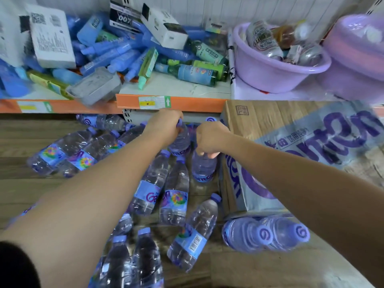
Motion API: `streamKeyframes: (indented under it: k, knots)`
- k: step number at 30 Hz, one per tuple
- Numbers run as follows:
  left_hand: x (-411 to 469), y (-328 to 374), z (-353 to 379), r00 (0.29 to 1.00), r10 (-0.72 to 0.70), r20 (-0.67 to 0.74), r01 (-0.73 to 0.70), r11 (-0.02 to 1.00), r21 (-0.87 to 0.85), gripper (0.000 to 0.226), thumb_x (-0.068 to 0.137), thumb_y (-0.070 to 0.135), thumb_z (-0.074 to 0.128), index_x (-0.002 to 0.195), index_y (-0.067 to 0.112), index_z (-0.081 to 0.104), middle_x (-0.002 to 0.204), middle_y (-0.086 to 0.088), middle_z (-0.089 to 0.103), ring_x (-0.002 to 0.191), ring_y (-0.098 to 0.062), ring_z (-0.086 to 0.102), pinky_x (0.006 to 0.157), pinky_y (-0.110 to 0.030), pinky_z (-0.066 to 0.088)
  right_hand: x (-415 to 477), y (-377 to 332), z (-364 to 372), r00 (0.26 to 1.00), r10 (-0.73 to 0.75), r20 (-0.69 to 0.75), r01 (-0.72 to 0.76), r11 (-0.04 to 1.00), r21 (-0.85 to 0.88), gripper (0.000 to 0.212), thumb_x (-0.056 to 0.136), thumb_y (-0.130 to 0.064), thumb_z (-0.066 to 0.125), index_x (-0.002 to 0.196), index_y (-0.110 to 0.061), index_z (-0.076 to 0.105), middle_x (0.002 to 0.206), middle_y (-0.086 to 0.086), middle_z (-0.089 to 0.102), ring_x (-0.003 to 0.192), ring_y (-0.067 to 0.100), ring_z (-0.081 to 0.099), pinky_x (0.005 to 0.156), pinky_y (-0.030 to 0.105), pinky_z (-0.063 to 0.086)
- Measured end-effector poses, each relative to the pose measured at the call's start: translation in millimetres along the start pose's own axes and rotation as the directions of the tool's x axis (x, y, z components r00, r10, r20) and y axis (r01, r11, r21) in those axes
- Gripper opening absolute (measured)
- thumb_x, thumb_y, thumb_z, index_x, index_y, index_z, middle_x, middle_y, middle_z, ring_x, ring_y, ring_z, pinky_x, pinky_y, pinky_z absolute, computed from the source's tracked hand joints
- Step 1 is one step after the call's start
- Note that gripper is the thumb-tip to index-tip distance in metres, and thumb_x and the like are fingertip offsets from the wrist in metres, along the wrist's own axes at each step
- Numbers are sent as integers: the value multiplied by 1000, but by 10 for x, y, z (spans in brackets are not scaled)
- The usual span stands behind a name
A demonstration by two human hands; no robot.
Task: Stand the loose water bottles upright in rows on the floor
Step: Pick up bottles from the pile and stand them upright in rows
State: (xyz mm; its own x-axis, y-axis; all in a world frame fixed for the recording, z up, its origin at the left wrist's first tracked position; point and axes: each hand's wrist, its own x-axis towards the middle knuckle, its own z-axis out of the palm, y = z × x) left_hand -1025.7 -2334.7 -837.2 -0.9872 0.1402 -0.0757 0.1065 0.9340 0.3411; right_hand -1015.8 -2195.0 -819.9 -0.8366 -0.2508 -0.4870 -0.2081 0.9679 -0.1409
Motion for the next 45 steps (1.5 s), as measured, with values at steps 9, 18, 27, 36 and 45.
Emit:
streamKeyframes:
  k: [9,18,27,36,45]
  knots:
    - [-20,154,84,999,40,-10,-40,999,35,20,85,9,55,102,4,63,107,-19,60,101,-36,56,80,-37,45,-186,242,-53,997,22,-76,-19,999,32,21,77,-15,64,96,-5,63,92,9,69,72,25,61,44,21,33]
    - [12,77,111,999,34,22,-34,999,-11,28,82,14,62,110,12,64,111,-16,63,104,-33,56,82,-36,46,-130,107,-24,997,-59,-39,58,997,-45,23,80,-16,68,99,-3,62,70,6,60,86,29,67,73,32,54]
    - [49,-7,97,996,86,24,-84,994,-71,22,84,19,63,105,12,64,106,-14,62,102,-33,54,83,-39,48,-88,130,-104,994,-62,91,77,981,-178,20,78,-7,63,91,-9,49,84,8,63,76,23,59,46,22,33]
    - [102,-148,93,993,84,-80,-100,972,-212,37,96,34,46,126,14,56,118,-12,65,105,-29,61,90,-37,49,31,35,-335,984,-24,175,61,977,-206,36,79,-45,69,69,-13,55,56,-1,61,51,15,56,68,30,48]
    - [136,-889,447,977,-211,15,210,977,33,34,94,19,47,126,7,50,116,-21,59,108,-39,55,83,-45,50,448,-64,-432,971,-190,-145,182,981,-68,57,80,-32,67,129,-20,41,114,10,55,93,28,54,75,36,49]
